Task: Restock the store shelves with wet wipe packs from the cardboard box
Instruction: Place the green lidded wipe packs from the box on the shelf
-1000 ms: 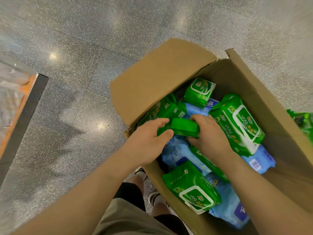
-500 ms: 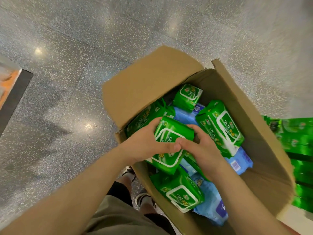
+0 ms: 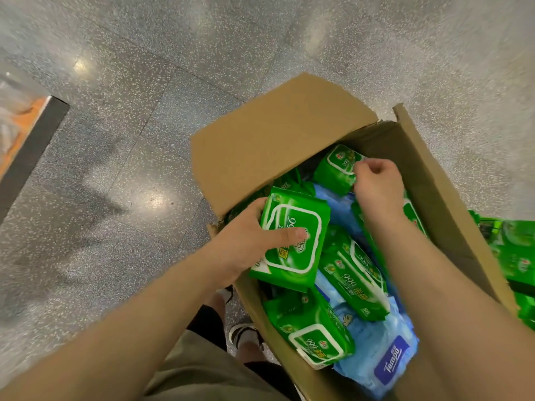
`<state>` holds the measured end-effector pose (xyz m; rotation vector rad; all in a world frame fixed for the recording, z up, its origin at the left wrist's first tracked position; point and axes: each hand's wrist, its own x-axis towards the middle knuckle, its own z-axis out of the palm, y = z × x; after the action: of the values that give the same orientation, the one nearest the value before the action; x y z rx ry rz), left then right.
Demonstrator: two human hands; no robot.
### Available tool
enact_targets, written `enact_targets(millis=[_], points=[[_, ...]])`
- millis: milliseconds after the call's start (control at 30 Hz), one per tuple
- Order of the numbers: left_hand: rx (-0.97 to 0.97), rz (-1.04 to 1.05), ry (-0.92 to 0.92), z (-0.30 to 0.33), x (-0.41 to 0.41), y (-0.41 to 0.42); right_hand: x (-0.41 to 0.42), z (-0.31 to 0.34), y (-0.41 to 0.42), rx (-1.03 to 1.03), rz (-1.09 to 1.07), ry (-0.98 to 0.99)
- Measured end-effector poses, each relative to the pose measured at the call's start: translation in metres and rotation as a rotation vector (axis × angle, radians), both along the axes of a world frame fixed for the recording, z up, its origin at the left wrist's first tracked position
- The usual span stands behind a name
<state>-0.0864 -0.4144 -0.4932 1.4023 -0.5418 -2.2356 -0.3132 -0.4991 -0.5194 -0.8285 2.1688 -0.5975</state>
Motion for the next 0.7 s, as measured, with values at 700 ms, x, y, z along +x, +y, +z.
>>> enact_targets(millis=[700], points=[[0.028,-0.012,-0.067,-0.013,-0.002,-0.006,-0.035,-0.107,-0.066,0.376,-0.484,-0.45]])
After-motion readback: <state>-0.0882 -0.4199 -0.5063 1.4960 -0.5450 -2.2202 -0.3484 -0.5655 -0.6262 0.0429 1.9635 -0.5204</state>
